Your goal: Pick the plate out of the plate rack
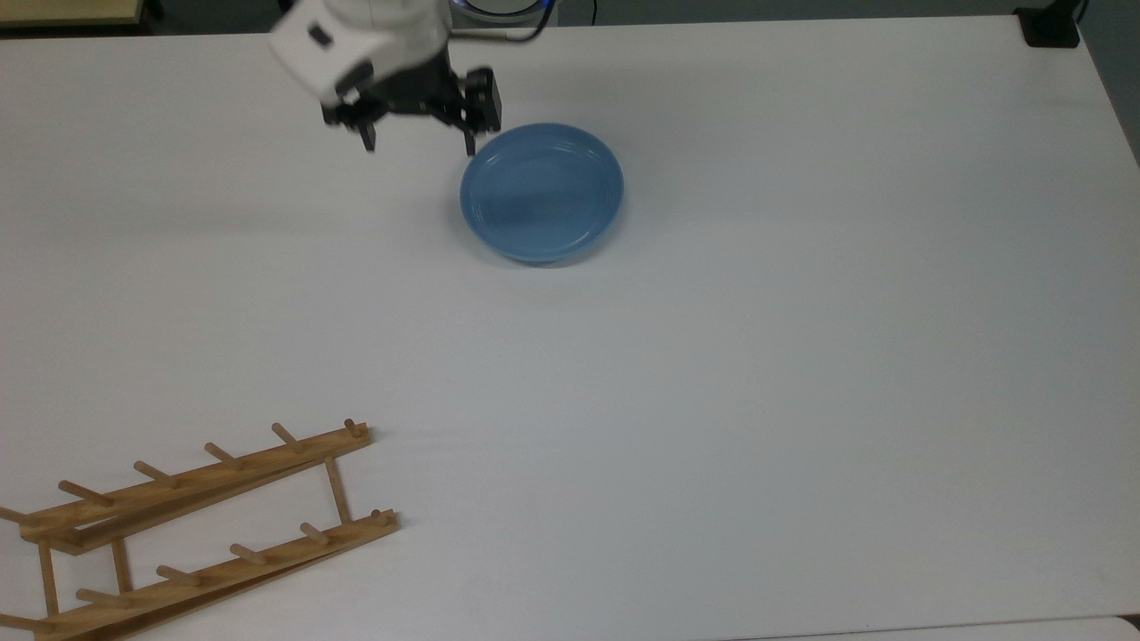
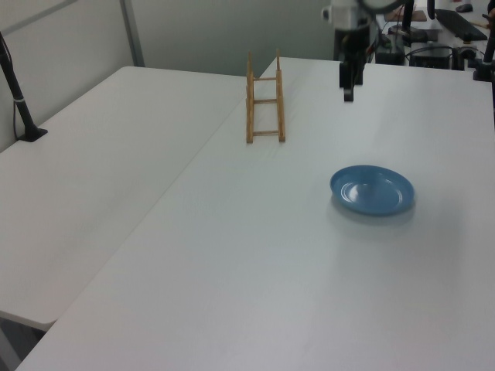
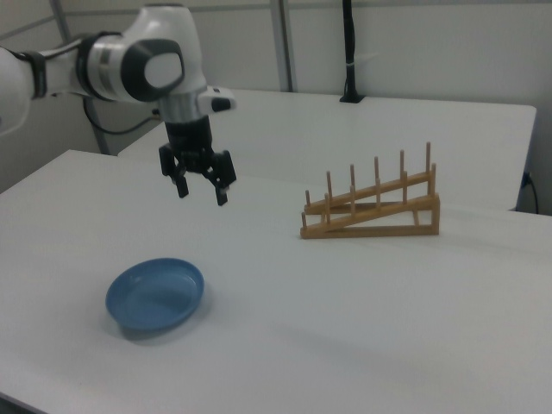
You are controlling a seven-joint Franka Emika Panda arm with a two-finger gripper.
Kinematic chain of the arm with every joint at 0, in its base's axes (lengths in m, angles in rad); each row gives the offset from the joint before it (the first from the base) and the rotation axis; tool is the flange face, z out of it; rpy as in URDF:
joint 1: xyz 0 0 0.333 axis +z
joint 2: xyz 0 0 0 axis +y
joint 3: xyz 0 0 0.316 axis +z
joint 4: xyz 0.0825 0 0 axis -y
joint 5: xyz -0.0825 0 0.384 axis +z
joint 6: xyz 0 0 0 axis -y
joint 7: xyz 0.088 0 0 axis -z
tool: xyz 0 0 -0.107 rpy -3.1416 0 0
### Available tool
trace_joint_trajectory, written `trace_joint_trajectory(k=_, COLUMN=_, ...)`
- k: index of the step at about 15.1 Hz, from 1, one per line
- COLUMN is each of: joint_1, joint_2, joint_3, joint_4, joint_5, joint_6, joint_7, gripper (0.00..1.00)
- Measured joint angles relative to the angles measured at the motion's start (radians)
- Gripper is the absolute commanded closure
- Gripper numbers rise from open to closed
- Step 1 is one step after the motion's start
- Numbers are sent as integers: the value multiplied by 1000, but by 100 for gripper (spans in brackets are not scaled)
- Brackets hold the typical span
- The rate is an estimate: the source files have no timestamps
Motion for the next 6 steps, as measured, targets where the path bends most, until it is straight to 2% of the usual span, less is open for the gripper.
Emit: trace_joint_trajectory(k=6, joint_1=-5, joint_2=-110, joint_3=2, joint_4=-47, joint_5=-7, joint_6=-10, joint_7=43, gripper=0)
